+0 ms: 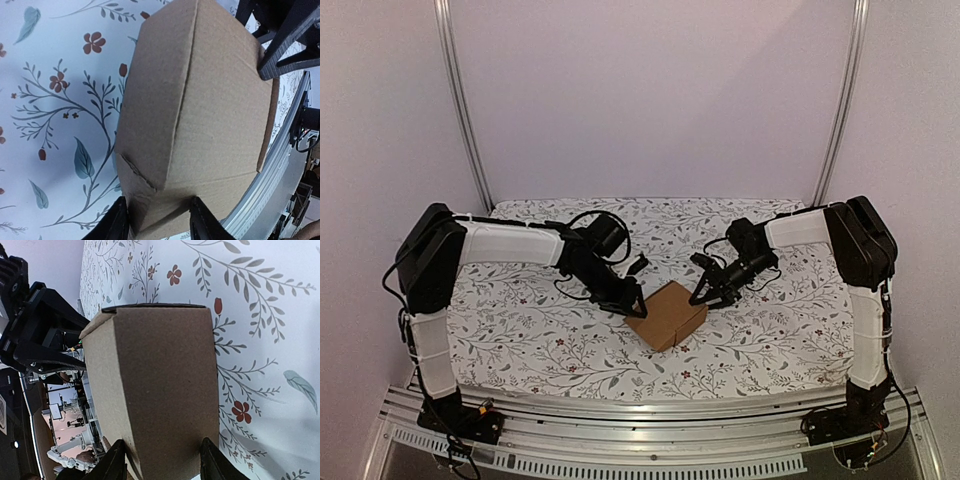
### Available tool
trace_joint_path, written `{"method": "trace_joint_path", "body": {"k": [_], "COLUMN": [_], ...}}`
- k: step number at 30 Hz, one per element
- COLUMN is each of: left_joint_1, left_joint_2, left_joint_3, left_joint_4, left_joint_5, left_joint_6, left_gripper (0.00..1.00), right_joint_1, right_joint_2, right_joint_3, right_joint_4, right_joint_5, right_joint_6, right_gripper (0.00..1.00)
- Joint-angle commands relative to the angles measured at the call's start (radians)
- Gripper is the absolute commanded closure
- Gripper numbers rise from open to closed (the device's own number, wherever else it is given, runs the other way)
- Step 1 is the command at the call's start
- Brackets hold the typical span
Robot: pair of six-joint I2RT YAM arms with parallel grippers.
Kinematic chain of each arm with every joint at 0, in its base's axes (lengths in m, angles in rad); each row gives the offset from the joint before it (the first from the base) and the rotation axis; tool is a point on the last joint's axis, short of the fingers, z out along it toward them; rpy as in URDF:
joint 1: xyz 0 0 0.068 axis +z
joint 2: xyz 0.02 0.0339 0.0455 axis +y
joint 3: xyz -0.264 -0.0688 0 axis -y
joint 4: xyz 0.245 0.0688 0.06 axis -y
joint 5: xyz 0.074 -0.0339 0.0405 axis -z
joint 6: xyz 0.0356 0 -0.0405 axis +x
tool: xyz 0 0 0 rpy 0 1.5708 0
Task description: Fold the paper box
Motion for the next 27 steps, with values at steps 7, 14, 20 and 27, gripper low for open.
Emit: {"method": "trace_joint_path", "body": {"k": [7,14,20,27], "left_joint_1": [0.012,0.029,0.026,0.039], "left_joint_2": [0.008,0.020,0.031,-0.152], "left_joint_3": [0.095,0.138,0.135,0.102], "left_joint_4": [-0.122,-0.175,-0.176,-0.201], "left_joint_5": [-0.008,0.100,0.112,-0.264], "left_joint_6": [0.010,-0.002,-0.014,0.036], "left_gripper": [0.59,0.59,0.62,0.49], "right_joint_1": [0.003,0.003,0.003,0.003], "right_joint_2": [0.032,0.035,0.034,0.037], "right_joint_3": [-0.006,-0.001,-0.001,0.018], "right_joint_4": [-0.031,-0.033,-0.037,-0.095], "right_joint_5": [0.132,0.130,0.133,0.140], "right_joint_6": [-0.005,-0.008,-0.014,-0.075], "right_gripper": [0.52,0.52,0.52,0.52]}}
